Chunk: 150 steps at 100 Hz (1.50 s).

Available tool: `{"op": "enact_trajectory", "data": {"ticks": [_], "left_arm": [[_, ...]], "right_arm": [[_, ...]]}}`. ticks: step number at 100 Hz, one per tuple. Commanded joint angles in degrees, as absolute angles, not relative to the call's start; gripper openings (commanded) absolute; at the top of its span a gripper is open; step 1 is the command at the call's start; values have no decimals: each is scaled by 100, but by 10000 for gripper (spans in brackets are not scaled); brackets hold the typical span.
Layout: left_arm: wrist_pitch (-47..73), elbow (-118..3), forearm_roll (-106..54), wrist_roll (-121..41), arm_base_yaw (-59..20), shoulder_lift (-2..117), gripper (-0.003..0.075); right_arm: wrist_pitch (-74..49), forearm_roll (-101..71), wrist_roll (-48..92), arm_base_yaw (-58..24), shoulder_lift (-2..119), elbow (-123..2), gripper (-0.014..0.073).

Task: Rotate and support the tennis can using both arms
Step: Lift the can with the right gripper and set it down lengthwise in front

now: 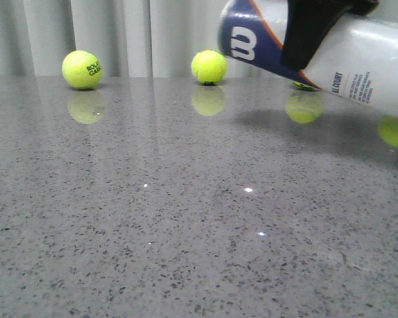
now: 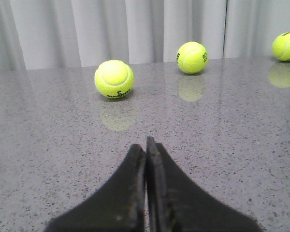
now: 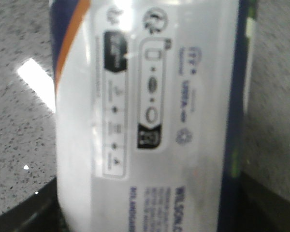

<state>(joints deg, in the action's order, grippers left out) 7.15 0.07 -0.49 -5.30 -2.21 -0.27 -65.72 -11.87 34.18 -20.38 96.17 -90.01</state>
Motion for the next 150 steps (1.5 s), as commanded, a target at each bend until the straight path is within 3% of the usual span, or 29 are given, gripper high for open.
{"op": "enact_trajectory", "data": {"ticks": [1, 28, 68, 77, 90, 99, 150], "left_arm": [[227, 263, -60, -526, -220, -230, -18], [227, 263, -60, -526, -220, -230, -18], [227, 263, -60, -526, -220, -230, -18], [227, 263, -60, -526, -220, -230, -18], [227, 263, -60, -526, -220, -230, -18], [227, 263, -60, -526, -220, -230, -18], [227, 263, -60, -526, -220, -230, -18]], "right_arm": [[-6369, -1270, 4415, -2299, 9376, -9199, 244], [-6419, -1270, 6456, -3083, 9599, -9199, 244], [-6206, -1270, 6552, -3150, 10210, -9199, 265], [-6157, -1270, 6552, -3150, 10221, -9199, 374], [-6153, -1270, 6552, -3150, 10221, -9199, 669], [-6172, -1270, 6552, -3150, 10221, -9199, 637], [-6506, -1225, 6552, -3150, 9872, -9335, 633]]}}
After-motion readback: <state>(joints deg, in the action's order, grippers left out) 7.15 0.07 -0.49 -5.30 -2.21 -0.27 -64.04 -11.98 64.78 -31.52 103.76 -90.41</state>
